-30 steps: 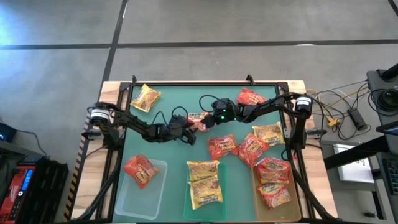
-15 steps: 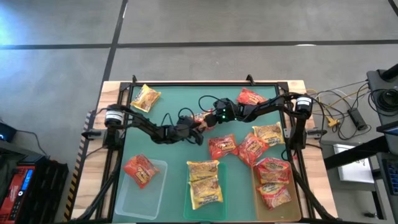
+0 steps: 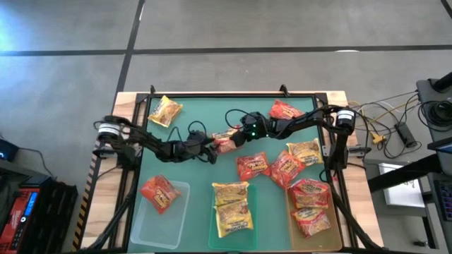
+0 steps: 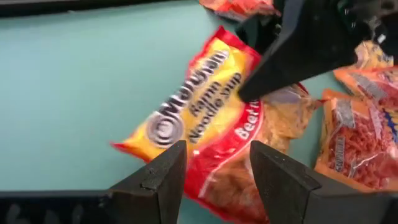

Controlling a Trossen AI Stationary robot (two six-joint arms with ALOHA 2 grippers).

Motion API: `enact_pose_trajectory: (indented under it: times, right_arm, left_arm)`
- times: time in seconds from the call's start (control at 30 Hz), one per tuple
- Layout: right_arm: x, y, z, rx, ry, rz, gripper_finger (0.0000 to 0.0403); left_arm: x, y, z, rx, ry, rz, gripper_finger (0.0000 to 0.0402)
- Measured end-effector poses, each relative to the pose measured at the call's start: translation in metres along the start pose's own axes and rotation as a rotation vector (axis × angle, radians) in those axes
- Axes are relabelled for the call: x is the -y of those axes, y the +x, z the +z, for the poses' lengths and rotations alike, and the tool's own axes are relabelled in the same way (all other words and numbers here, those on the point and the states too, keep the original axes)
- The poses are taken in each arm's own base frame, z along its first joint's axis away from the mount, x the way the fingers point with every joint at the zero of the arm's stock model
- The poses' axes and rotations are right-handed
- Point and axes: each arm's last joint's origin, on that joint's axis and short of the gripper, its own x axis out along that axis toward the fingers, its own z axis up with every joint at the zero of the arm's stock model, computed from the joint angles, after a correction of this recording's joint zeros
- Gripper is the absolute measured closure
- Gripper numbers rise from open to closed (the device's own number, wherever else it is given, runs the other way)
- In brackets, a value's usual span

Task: Sort Maruchan noodles
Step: Put the red noodle pack into the orange bin

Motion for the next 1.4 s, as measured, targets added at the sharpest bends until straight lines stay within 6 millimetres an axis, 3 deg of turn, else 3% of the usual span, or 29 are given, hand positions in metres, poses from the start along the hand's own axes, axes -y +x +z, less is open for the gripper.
enact_pose_trajectory:
  times: [0.27, 0.53, 0.73, 0.93, 1.13, 1.23, 1.4]
  right_arm:
    - [-0.001, -0.001, 0.004, 0.014, -0.003, 0.038, 0.0319]
    - [-0.005, -0.007, 0.007, -0.024, -0.021, 0.099, 0.0347]
    - [-0.016, -0.022, 0.016, -0.02, -0.058, 0.163, 0.0386]
    - [-0.027, -0.046, 0.024, -0.027, -0.106, 0.173, 0.0393]
    - [-0.044, -0.078, 0.021, -0.19, -0.162, 0.317, 0.0394]
    - [-0.057, -0.1, 0.014, -0.316, -0.159, 0.417, 0.0394]
    - [-0.08, -0.135, -0.011, -0.476, -0.147, 0.427, 0.0393]
  left_arm:
    - [-0.016, -0.016, -0.009, -0.014, -0.056, 0.045, 0.0239]
    - [-0.017, -0.017, -0.009, -0.008, -0.068, 0.05, 0.0239]
    - [-0.016, -0.022, -0.002, 0.015, -0.07, 0.032, 0.0239]
    - [-0.016, -0.034, 0.009, 0.059, -0.078, 0.002, 0.0239]
    - [-0.021, -0.053, 0.021, 0.109, -0.073, -0.026, 0.0239]
    - [-0.022, -0.059, 0.022, 0.117, -0.077, -0.037, 0.0239]
    - [-0.023, -0.061, 0.022, 0.119, -0.078, -0.042, 0.0239]
